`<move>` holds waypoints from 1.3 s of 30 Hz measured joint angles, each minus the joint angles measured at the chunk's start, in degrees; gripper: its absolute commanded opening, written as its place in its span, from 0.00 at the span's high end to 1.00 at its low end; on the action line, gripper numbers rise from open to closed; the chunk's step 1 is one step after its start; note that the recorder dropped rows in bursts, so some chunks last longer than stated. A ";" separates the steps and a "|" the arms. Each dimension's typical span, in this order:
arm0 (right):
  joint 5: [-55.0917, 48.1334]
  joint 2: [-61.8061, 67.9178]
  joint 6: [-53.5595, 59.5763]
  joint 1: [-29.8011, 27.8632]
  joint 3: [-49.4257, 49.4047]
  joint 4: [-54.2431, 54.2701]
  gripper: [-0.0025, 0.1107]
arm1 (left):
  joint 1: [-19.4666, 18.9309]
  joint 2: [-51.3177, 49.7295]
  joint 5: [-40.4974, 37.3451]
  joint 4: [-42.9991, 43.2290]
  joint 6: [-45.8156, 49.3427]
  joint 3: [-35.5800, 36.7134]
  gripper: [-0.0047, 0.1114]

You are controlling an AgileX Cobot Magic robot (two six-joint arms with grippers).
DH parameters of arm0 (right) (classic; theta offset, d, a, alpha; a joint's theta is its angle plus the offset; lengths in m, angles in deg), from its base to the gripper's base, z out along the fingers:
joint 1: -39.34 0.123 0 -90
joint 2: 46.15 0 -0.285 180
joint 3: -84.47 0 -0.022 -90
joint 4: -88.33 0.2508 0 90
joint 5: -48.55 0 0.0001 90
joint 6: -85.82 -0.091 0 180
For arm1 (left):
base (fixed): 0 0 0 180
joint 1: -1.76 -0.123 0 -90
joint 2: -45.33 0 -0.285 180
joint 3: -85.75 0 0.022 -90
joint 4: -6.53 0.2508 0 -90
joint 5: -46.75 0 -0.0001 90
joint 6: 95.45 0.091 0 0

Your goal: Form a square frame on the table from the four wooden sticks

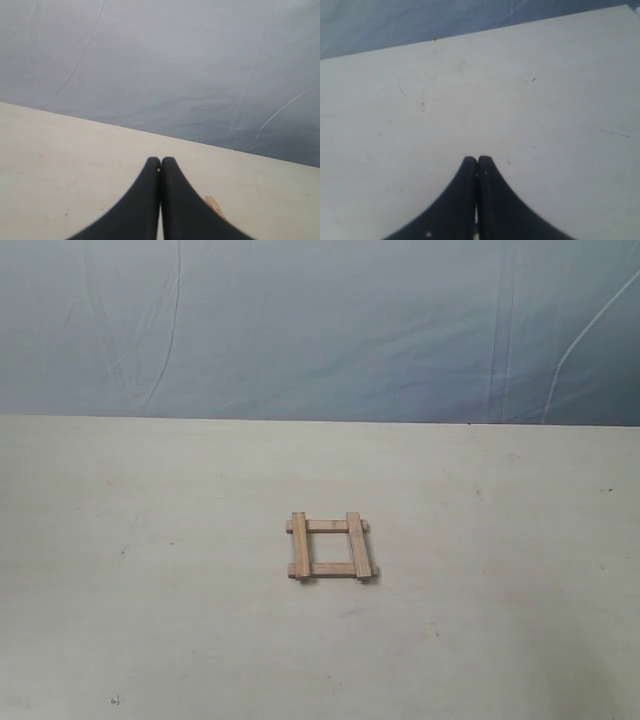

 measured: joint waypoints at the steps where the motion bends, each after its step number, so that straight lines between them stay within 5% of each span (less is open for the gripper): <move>1: -0.22 -2.76 0.00 -0.14 -1.46 -0.47 0.99 | 0.00 0.00 0.00 -0.24 0.00 0.00 0.96; 16: -1.46 -44.77 -0.23 -0.24 -21.30 0.36 0.99 | 0.00 0.00 0.00 -1.60 0.00 0.00 0.96; 22: -18.64 -51.14 -0.23 -0.24 -22.32 6.82 0.99 | 0.00 0.00 0.00 -1.44 0.00 0.00 0.96; 29: -20.58 -51.63 -0.36 -0.24 -22.32 7.10 0.99 | -0.56 0.00 -4.90 0.63 5.05 0.38 0.96; 35: -22.02 -54.25 0.77 -0.14 -22.32 -0.09 0.99 | -9.58 1.93 -8.10 -15.12 28.13 0.50 0.96; 39: -21.80 -54.25 3.43 -0.01 -22.32 -1.92 0.99 | -17.00 5.98 -11.18 -18.41 32.23 1.40 0.96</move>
